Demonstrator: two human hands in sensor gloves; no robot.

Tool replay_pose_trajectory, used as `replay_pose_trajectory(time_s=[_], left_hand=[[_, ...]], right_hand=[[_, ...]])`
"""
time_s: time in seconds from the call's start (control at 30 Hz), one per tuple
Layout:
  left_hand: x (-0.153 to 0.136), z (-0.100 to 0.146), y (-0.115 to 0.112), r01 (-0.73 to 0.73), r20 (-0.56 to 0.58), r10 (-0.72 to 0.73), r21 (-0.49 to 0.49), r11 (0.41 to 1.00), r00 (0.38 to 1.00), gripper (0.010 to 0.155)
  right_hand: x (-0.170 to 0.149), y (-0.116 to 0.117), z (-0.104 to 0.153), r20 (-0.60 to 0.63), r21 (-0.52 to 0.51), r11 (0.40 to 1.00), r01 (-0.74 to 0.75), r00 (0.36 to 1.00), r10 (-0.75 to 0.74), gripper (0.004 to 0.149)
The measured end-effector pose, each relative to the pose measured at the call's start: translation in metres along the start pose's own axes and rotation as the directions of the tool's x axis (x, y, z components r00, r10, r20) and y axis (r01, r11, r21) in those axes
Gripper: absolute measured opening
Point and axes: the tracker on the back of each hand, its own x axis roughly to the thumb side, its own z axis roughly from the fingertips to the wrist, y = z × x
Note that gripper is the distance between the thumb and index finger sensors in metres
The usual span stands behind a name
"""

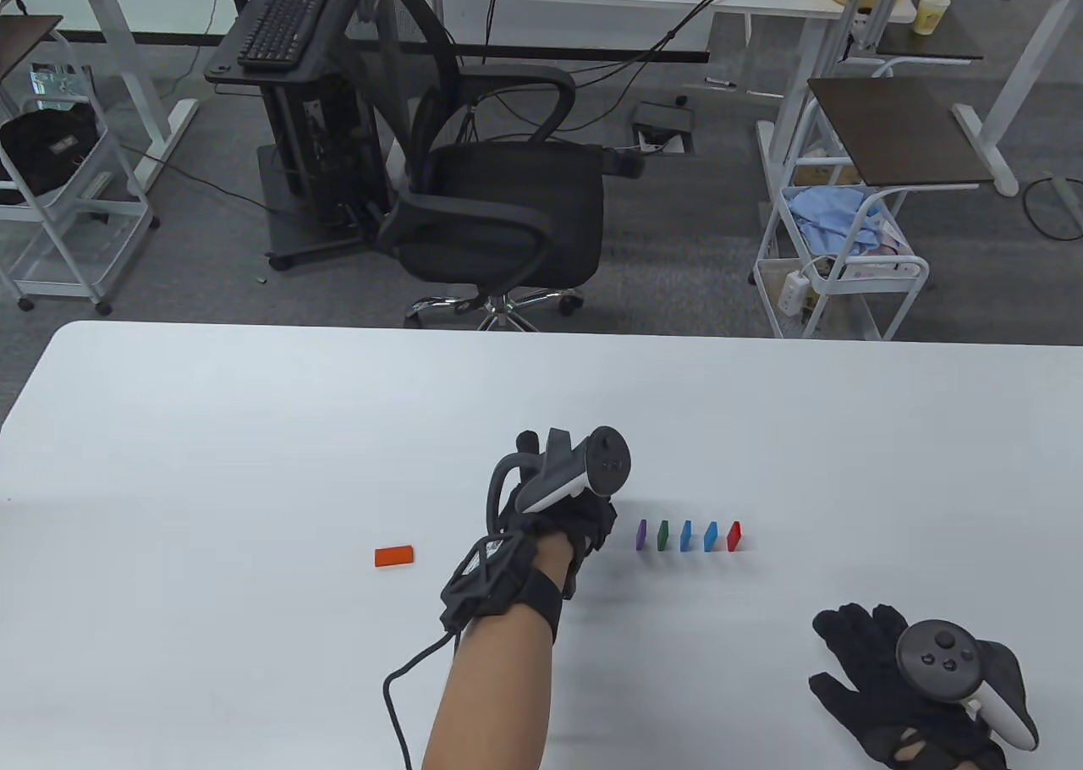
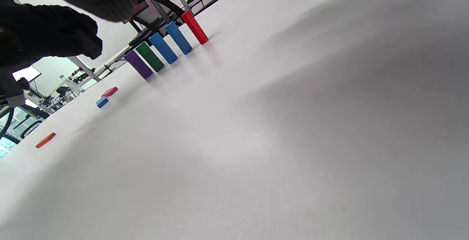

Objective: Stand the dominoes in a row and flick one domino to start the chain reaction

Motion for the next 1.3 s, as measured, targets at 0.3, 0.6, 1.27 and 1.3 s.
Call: replay_pose_trajectory(time_s=[0.3, 0.6, 1.27, 1.3], left_hand=[[-0.003, -0.003, -0.021, -0.086, 0.002, 0.086, -0.023, 0.996, 0.996, 0.06], [-0.005, -0.009, -0.043, -0.139, -0.008, 0.139, -0.045, 0.989, 0.99, 0.06], [-0.003, -0.019, -0.065, -0.17, -0.016, 0.17, -0.07, 0.983, 0.985, 0.059], [-0.003, -0.019, -0.065, -0.168, -0.022, 0.167, -0.072, 0.983, 0.986, 0.059]], right_hand=[[0.001, 0.0, 0.0, 0.004, 0.002, 1.0, -0.001, 1.0, 0.001, 0.068], [0.001, 0.0, 0.0, 0.007, 0.001, 1.0, -0.002, 1.0, 0.002, 0.068], [0.001, 0.0, -0.001, -0.001, 0.006, 1.0, -0.003, 1.0, 0.003, 0.068], [0.001, 0.0, -0.001, -0.002, 0.006, 1.0, -0.002, 1.0, 0.002, 0.068]])
